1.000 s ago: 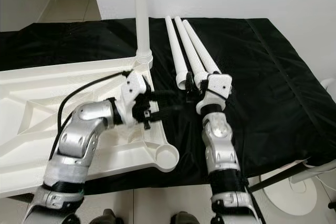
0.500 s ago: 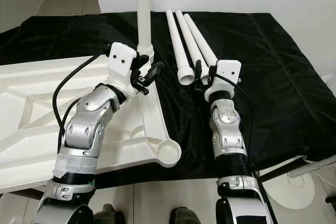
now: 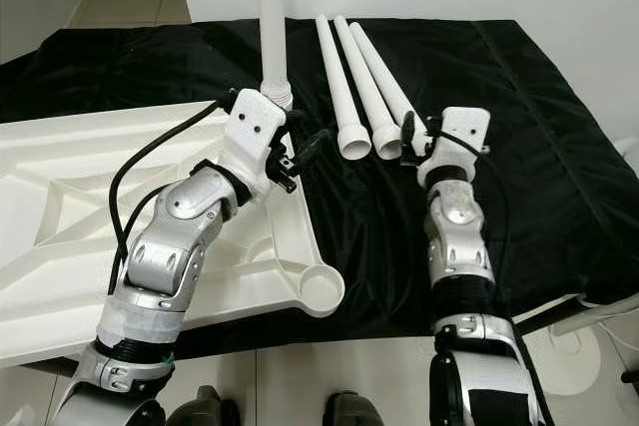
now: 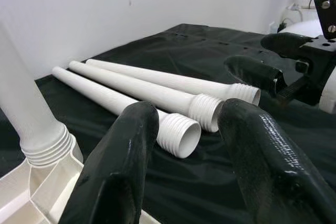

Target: Building children table

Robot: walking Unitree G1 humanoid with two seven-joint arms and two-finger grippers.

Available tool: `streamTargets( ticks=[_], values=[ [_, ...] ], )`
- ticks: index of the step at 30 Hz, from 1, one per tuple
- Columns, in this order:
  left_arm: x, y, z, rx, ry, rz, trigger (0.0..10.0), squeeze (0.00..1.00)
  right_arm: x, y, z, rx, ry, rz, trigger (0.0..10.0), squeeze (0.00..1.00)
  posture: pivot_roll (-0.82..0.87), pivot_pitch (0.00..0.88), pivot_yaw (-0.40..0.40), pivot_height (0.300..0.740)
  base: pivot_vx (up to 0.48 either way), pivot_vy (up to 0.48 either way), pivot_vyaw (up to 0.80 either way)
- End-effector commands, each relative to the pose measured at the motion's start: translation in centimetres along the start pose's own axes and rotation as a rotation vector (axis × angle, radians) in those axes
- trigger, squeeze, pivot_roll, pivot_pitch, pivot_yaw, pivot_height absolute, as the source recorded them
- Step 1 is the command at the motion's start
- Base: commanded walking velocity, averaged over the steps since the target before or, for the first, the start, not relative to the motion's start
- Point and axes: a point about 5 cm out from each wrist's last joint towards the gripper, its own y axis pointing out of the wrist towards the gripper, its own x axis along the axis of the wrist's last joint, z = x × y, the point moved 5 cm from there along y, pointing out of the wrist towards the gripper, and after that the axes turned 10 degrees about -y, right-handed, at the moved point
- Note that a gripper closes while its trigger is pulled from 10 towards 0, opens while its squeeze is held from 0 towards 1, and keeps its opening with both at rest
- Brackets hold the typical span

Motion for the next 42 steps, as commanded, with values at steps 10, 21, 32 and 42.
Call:
streamTargets(
  ticks=[10, 21, 32, 42],
  values=[
    [0.0, -0.3, -0.8, -0.027, 0.022, 0.014, 10.0, 0.0, -1.6, 1.1, -1.3, 0.045, -0.029, 0.087, 10.0, 0.0, 0.0, 0.129, 0.013, 0.74, 0.0, 0.0, 0.0],
    [-0.1, -1.1, -0.4, 0.002, 0.031, 0.032, 10.0, 0.0, -2.2, 2.2, -1.5, 0.142, 0.007, 0.139, 10.0, 0.0, 0.04, 0.158, 0.014, 0.74, 0.0, 0.0, 0.0],
    [0.1, -2.4, 0.2, 0.03, 0.055, 0.066, 10.0, 0.0, -1.5, 3.2, 0.1, 0.233, 0.065, 0.139, 10.0, 0.0, 0.12, 0.216, 0.035, 0.74, 0.0, 0.0, 0.0],
    [0.1, -3.3, 0.6, 0.045, 0.067, 0.1, 10.0, 0.0, -2.0, 3.2, 0.6, 0.285, 0.076, 0.17, 10.0, 0.0, 0.16, 0.245, 0.057, 0.74, 0.0, 0.0, 0.0]
  ],
)
